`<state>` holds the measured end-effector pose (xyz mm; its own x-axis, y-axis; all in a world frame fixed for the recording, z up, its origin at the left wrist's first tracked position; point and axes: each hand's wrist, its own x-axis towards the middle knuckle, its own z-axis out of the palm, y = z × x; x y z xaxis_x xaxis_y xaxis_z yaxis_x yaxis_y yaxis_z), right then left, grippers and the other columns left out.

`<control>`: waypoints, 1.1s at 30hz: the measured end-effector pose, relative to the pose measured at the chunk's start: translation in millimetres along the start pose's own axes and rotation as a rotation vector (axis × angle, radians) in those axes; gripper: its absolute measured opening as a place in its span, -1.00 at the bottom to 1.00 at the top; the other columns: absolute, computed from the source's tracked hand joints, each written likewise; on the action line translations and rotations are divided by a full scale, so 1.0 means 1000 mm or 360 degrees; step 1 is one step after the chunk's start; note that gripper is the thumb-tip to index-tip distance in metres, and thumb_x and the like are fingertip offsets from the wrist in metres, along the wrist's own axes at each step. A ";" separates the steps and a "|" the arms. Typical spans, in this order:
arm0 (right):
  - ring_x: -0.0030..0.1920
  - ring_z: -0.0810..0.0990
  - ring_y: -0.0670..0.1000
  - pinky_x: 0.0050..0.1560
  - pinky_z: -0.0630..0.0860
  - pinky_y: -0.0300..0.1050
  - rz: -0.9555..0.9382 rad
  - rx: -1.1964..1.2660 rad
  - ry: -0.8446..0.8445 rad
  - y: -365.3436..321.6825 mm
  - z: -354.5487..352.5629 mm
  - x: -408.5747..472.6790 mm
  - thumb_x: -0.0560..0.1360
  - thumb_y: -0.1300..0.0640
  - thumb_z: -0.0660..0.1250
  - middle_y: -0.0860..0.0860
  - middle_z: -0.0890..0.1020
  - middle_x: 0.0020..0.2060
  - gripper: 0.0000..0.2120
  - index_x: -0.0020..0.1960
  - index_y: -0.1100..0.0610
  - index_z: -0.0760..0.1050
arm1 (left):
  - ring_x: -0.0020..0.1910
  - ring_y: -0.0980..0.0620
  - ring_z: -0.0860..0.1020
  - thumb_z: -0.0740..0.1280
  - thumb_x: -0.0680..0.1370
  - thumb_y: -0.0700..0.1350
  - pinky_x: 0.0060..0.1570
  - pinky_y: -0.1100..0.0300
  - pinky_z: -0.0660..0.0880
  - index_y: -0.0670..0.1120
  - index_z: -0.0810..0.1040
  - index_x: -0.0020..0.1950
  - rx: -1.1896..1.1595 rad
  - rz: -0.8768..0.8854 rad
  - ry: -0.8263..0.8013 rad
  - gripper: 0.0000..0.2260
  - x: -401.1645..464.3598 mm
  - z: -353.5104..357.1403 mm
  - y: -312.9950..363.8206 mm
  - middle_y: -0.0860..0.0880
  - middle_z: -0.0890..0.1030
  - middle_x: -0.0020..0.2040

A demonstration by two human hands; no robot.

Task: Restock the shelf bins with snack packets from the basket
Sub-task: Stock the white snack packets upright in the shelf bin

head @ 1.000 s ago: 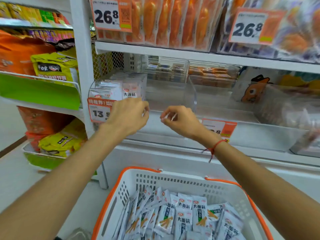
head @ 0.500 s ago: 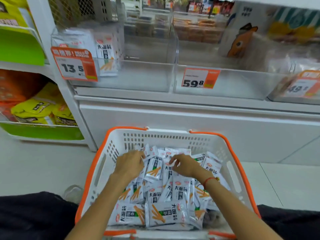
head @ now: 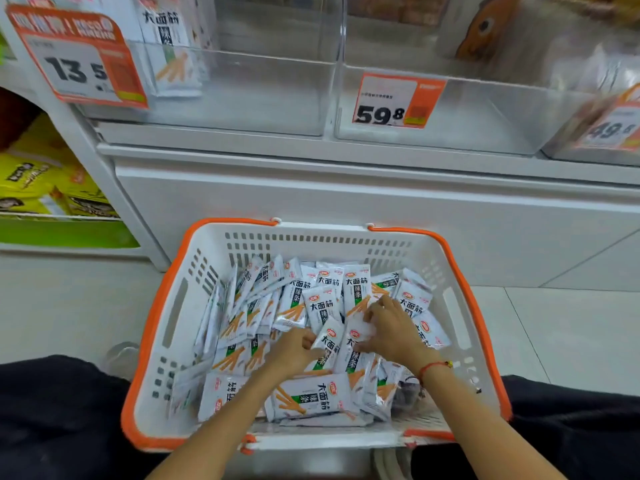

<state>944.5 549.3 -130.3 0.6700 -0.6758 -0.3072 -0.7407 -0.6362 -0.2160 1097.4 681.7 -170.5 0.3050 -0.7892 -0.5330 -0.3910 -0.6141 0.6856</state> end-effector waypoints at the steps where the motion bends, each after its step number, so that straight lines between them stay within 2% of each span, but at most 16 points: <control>1: 0.19 0.34 0.06 0.13 0.32 -0.15 -0.0001 0.0036 0.0038 0.001 0.000 0.002 0.34 -0.08 0.49 0.02 0.40 0.12 -0.54 0.12 0.10 0.45 | 0.04 0.00 0.53 0.33 0.55 0.02 0.12 0.12 0.48 -0.14 0.50 0.26 -0.0048 0.0025 0.0045 -0.65 0.000 -0.003 -0.001 -0.10 0.58 0.16; 4: 0.10 0.45 0.08 -0.04 0.33 -0.14 -0.0032 0.0280 0.0249 0.005 -0.012 0.006 0.42 0.03 0.45 0.05 0.51 0.04 -0.74 0.05 0.09 0.51 | 0.18 0.00 0.49 0.28 0.58 0.01 0.14 0.16 0.44 -0.13 0.36 0.39 -0.0383 0.0090 0.0201 -0.58 0.000 -0.012 0.000 -0.06 0.49 0.28; 6: -0.21 0.54 0.00 -0.32 0.33 -0.21 0.0000 0.0779 0.0232 0.005 -0.027 0.009 0.46 0.13 0.42 0.08 0.55 -0.14 -0.85 -0.03 0.09 0.46 | 0.18 0.04 0.48 0.26 0.60 -0.02 0.13 0.12 0.45 -0.11 0.36 0.31 -0.0562 0.0130 0.0280 -0.67 0.000 -0.021 0.004 0.01 0.48 0.25; 8: -0.50 0.40 -0.15 -0.47 0.27 -0.33 0.0001 0.1147 0.0186 0.004 -0.046 0.011 0.46 0.19 0.43 0.10 0.50 -0.36 -0.84 -0.03 0.12 0.46 | 0.09 0.12 0.45 0.26 0.60 -0.05 0.04 0.19 0.40 -0.05 0.36 0.25 -0.0688 0.0129 0.0393 -0.76 -0.001 -0.031 0.011 0.09 0.45 0.10; 10: -0.47 0.49 -0.12 -0.38 0.43 -0.29 -0.0002 0.1420 0.0077 -0.002 -0.063 0.013 0.43 0.21 0.46 0.18 0.52 -0.43 -0.78 0.03 0.17 0.51 | 0.03 0.12 0.47 0.23 0.61 -0.07 0.02 0.21 0.39 -0.04 0.41 0.21 -0.0791 0.0127 0.0424 -0.81 -0.001 -0.042 0.018 0.06 0.48 0.03; 12: -0.27 0.63 0.01 -0.21 0.58 -0.14 -0.0049 0.1585 -0.0112 -0.016 -0.073 0.016 0.42 0.23 0.47 0.19 0.64 -0.26 -0.74 0.07 0.18 0.53 | 0.03 0.04 0.49 0.17 0.63 -0.07 0.09 0.16 0.40 -0.02 0.43 0.17 -0.0855 0.0100 0.0313 -0.86 0.002 -0.047 0.019 -0.01 0.49 0.05; 13: -0.21 0.67 0.03 -0.15 0.62 -0.10 -0.0075 0.1603 -0.0164 -0.025 -0.074 0.018 0.42 0.24 0.47 0.15 0.66 -0.18 -0.74 0.08 0.19 0.53 | 0.12 0.00 0.48 0.15 0.64 -0.06 0.19 0.12 0.39 -0.02 0.43 0.21 -0.0911 0.0055 0.0240 -0.82 0.004 -0.048 0.019 -0.02 0.49 0.13; 16: -0.13 0.66 0.04 -0.06 0.63 -0.02 -0.0123 0.1398 0.0008 -0.050 -0.068 0.028 0.38 0.23 0.50 0.08 0.65 -0.11 -0.78 0.00 0.14 0.57 | 0.35 -0.05 0.39 0.10 0.63 0.11 0.38 -0.05 0.29 -0.04 0.34 0.44 -0.1053 -0.0146 0.0088 -0.58 0.010 -0.048 0.020 -0.01 0.39 0.39; 18: -0.14 0.64 0.07 -0.04 0.60 0.06 -0.0116 0.1230 0.0183 -0.059 -0.059 0.035 0.35 0.18 0.53 0.09 0.65 -0.15 -0.80 -0.10 0.07 0.57 | 0.30 -0.09 0.46 0.10 0.57 0.24 0.36 -0.12 0.31 0.01 0.36 0.44 -0.1164 -0.0252 0.0075 -0.49 0.019 -0.045 0.014 -0.07 0.49 0.33; 20: -0.22 0.61 0.11 -0.13 0.59 0.07 -0.0030 0.1199 0.0353 -0.065 -0.049 0.039 0.31 0.13 0.56 0.13 0.65 -0.21 -0.77 -0.09 0.09 0.57 | 0.23 -0.10 0.52 0.19 0.48 0.32 0.36 -0.15 0.32 0.01 0.41 0.40 -0.1259 -0.0265 0.0020 -0.40 0.021 -0.045 0.015 -0.07 0.58 0.22; 23: -0.31 0.54 0.04 -0.28 0.49 -0.06 0.0041 0.1142 0.0435 -0.075 -0.041 0.042 0.35 0.03 0.53 0.12 0.62 -0.27 -0.72 -0.03 0.12 0.56 | 0.43 -0.06 0.30 0.16 0.57 0.20 0.42 0.00 0.20 -0.02 0.15 0.53 -0.1032 -0.0175 0.0012 -0.41 0.002 -0.047 0.032 -0.03 0.31 0.47; 26: -0.19 0.54 -0.02 -0.23 0.47 -0.20 0.0165 0.1057 0.0307 -0.068 -0.041 0.045 0.48 -0.05 0.38 -0.01 0.55 -0.15 -0.68 0.14 0.12 0.50 | 0.38 -0.02 0.30 0.05 0.67 -0.03 0.29 0.12 0.25 -0.14 0.09 0.53 -0.0910 -0.0150 0.0194 -0.55 0.000 -0.050 0.026 0.01 0.36 0.38; 28: -0.13 0.57 0.01 -0.17 0.47 -0.24 0.0172 0.0721 -0.0023 -0.049 -0.038 0.041 0.52 0.03 0.35 -0.04 0.53 -0.12 -0.69 0.20 0.14 0.47 | 0.42 -0.09 0.28 0.04 0.67 -0.05 0.36 0.04 0.25 -0.14 0.09 0.54 -0.0945 -0.0217 0.0298 -0.55 0.008 -0.054 0.014 -0.08 0.28 0.47; 29: -0.01 0.57 0.04 -0.08 0.49 -0.24 0.0102 0.0503 -0.0234 -0.040 -0.033 0.036 0.49 0.05 0.38 -0.02 0.55 -0.05 -0.65 0.23 0.13 0.47 | 0.42 -0.12 0.29 0.05 0.67 -0.07 0.39 0.00 0.25 -0.13 0.12 0.53 -0.0974 -0.0249 0.0337 -0.56 0.010 -0.057 0.011 -0.11 0.26 0.48; 31: 0.25 0.41 0.09 0.23 0.43 -0.09 -0.0015 0.0122 -0.0554 -0.025 -0.016 0.025 0.41 -0.04 0.45 0.05 0.44 0.22 -0.44 0.34 0.06 0.39 | 0.30 -0.18 0.43 0.09 0.65 -0.13 0.32 -0.11 0.35 -0.13 0.29 0.46 -0.1221 -0.0338 0.0359 -0.63 0.016 -0.059 0.004 -0.19 0.41 0.39; 33: 0.27 0.32 0.09 0.26 0.38 -0.04 -0.0049 -0.0121 -0.0475 -0.020 0.001 0.017 0.39 -0.11 0.45 0.05 0.34 0.25 -0.40 0.34 0.03 0.34 | 0.05 -0.17 0.56 0.11 0.64 -0.20 0.12 -0.14 0.50 -0.14 0.45 0.30 -0.1409 -0.0321 0.0330 -0.74 0.015 -0.061 0.004 -0.24 0.56 0.18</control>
<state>970.8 551.3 -131.6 0.6396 -0.5236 -0.5628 -0.7069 -0.6884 -0.1629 1153.2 667.7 -145.8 0.4776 -0.5994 -0.6424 0.4649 -0.4480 0.7636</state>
